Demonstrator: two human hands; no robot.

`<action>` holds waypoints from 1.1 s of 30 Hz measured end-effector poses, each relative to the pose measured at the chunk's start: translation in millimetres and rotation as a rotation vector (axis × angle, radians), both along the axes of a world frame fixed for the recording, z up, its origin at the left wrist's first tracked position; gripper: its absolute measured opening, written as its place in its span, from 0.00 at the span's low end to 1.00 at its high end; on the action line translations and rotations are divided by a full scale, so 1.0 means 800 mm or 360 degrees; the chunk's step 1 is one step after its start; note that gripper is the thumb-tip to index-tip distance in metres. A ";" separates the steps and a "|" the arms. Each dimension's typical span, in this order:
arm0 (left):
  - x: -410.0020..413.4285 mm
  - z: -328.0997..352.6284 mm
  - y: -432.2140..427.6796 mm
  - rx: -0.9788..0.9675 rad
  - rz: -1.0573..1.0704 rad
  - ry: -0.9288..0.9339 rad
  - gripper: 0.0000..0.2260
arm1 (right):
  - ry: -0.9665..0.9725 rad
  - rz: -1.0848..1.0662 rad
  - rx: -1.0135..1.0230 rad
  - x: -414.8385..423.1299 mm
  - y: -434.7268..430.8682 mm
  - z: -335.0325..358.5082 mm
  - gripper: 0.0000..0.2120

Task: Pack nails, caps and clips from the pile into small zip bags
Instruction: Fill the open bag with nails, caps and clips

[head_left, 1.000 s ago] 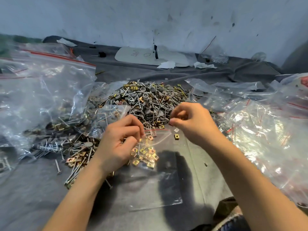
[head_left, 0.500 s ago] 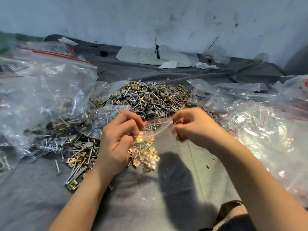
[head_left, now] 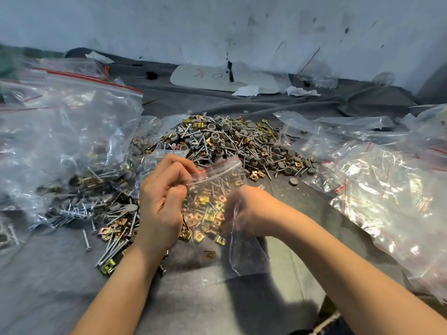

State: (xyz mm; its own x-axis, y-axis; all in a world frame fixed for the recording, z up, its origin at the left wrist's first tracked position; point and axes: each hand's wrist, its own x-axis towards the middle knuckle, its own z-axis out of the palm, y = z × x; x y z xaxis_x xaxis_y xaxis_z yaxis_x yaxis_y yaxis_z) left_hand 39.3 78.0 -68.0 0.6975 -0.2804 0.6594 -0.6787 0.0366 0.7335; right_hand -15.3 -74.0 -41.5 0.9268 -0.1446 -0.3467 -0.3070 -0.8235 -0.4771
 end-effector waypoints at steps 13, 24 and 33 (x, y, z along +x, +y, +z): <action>0.004 -0.004 -0.001 0.0056 -0.0042 -0.0035 0.07 | -0.0265 -0.0330 0.0574 -0.011 -0.048 0.023 0.03; 0.004 -0.011 -0.015 0.0618 0.0139 -0.0312 0.17 | -0.0950 -0.0377 0.1027 -0.017 -0.027 0.044 0.09; 0.000 -0.011 -0.016 0.0639 0.0123 -0.0211 0.17 | -0.0855 -0.0488 0.1347 -0.019 -0.027 0.049 0.07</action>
